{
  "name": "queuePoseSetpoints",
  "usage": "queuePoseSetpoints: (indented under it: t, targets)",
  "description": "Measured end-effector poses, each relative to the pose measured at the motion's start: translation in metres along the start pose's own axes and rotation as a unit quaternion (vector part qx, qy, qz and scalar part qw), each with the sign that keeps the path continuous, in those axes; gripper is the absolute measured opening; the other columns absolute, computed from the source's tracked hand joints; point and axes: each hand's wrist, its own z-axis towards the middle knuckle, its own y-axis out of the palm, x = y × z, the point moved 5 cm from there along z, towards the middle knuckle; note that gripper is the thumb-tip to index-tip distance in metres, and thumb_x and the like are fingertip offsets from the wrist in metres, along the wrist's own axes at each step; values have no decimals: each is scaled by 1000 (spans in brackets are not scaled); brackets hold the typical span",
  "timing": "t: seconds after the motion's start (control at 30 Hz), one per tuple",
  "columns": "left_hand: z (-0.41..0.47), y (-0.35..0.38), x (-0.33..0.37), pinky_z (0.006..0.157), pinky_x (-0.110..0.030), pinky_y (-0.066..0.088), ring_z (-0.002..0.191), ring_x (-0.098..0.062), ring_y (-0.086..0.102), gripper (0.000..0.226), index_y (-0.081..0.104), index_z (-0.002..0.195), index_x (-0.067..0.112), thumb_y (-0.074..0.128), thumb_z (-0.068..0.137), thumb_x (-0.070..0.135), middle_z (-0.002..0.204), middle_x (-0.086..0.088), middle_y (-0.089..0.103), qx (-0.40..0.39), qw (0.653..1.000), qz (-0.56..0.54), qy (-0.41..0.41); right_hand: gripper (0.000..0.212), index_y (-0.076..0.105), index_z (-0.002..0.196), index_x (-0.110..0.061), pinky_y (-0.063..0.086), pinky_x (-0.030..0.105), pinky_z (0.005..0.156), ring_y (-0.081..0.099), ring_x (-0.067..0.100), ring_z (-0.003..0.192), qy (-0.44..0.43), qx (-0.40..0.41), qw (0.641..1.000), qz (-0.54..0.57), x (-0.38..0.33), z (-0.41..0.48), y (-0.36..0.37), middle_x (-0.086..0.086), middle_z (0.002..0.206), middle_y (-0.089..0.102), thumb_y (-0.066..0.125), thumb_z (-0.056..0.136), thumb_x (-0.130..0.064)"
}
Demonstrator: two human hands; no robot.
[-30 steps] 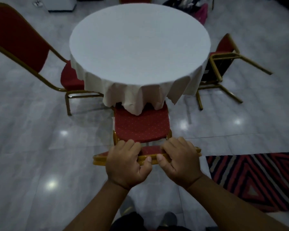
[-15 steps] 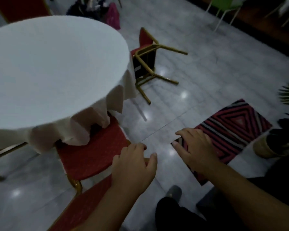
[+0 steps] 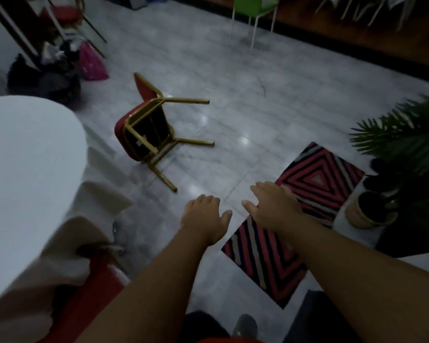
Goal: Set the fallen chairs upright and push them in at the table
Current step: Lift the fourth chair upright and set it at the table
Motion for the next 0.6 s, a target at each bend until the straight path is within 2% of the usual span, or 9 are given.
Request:
queuePoseSetpoints:
  t: [0.27, 0.47, 0.6]
  targets:
    - [175, -45, -17, 115, -42, 31, 139, -29, 42, 62, 47, 143, 7, 34, 104, 53, 148, -14, 50, -24, 998, -27, -57, 70, 27, 157, -20, 13, 45, 124, 15, 20, 154, 19, -26, 998, -46, 55, 151, -53, 1, 167, 20, 30, 101, -62]
    - [320, -91, -28, 117, -41, 29, 144, -27, 38, 66, 39, 150, 7, 31, 104, 54, 154, -13, 44, -47, 997, -22, -49, 70, 20, 160, -21, 7, 43, 126, 11, 17, 155, 62, -49, 996, -30, 79, 269, -107, -1, 169, 13, 29, 102, -60]
    - [422, -127, -17, 118, -42, 30, 143, -28, 39, 64, 43, 147, 7, 34, 104, 53, 153, -13, 47, -39, 998, -27, -34, 71, 18, 160, -21, 4, 43, 126, 9, 18, 155, 85, -56, 995, -20, 108, 350, -136, 0, 169, 11, 26, 102, -61]
